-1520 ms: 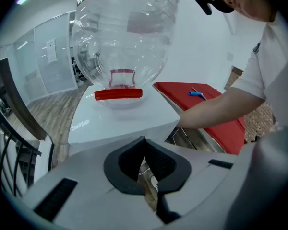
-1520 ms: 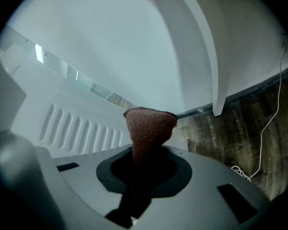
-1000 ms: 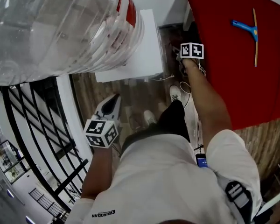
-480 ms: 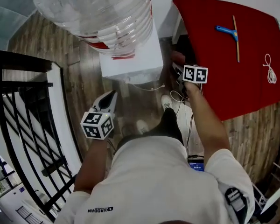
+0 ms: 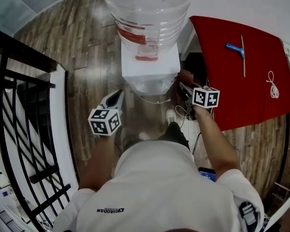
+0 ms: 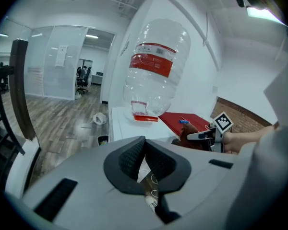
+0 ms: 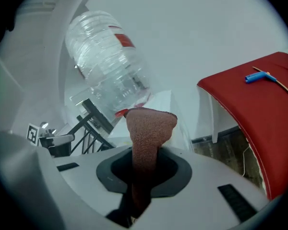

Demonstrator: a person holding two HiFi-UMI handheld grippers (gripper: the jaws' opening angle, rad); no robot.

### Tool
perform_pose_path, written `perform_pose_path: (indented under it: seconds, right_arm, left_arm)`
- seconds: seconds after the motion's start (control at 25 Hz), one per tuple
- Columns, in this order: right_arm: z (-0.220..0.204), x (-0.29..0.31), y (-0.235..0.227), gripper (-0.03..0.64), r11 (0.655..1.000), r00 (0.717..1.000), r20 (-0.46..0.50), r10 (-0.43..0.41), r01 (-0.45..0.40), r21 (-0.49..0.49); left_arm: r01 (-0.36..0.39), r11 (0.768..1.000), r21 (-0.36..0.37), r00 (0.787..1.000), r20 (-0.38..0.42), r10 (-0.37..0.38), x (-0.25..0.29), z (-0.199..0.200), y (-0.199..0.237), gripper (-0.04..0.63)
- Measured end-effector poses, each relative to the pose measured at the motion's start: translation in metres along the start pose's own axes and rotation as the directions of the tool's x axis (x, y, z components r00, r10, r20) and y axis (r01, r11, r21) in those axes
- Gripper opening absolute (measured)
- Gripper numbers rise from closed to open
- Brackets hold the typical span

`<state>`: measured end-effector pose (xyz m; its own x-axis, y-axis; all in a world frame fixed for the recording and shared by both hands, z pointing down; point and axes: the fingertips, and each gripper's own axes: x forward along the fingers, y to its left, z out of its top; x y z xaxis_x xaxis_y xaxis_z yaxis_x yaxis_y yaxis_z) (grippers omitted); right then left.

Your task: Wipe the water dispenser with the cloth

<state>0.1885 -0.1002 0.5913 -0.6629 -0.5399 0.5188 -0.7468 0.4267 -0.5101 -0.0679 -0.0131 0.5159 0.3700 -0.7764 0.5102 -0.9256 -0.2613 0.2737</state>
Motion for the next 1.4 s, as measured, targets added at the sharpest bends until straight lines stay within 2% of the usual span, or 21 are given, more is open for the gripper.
perform_pose_path:
  seconds: [0.28,0.52,0.68,0.84,0.96,1.08,1.4]
  right_arm:
    - [0.015,0.043,0.097,0.055,0.987,0.992,-0.029,0.122,-0.124,-0.104]
    - [0.025,0.107,0.172,0.055,0.964,0.976,-0.074,0.207,-0.216,-0.153]
    - [0.024,0.144,0.202,0.055,0.954,0.968,-0.107,0.227,-0.243,-0.177]
    - [0.021,0.168,0.219,0.055,0.947,0.956,-0.148,0.253,-0.276,-0.166]
    - [0.024,0.178,0.221,0.055,0.947,0.955,-0.16,0.248,-0.274,-0.168]
    - [0.024,0.181,0.212,0.055,0.952,0.959,-0.168,0.226,-0.254,-0.17]
    - [0.024,0.16,0.179,0.055,0.966,0.974,-0.148,0.173,-0.197,-0.165]
  left_arm:
    - [0.008,1.0,-0.012,0.999,0.047,-0.008,-0.021,-0.007,0.005,-0.011]
    - [-0.001,0.999,-0.046,0.999,0.037,0.002,-0.048,-0.025,0.017,-0.011]
    - [-0.026,0.998,-0.054,0.999,0.029,0.028,-0.065,-0.034,0.027,-0.011]
    - [-0.03,0.997,-0.064,1.0,0.001,0.03,-0.077,-0.042,0.035,-0.011]
    - [-0.051,0.997,-0.057,0.999,0.008,0.051,-0.085,-0.04,0.042,-0.011]
    - [-0.062,0.996,-0.061,0.998,0.015,0.063,-0.088,-0.038,0.045,-0.011]
    - [-0.032,0.999,-0.02,0.999,0.009,0.032,-0.077,-0.035,0.035,-0.011]
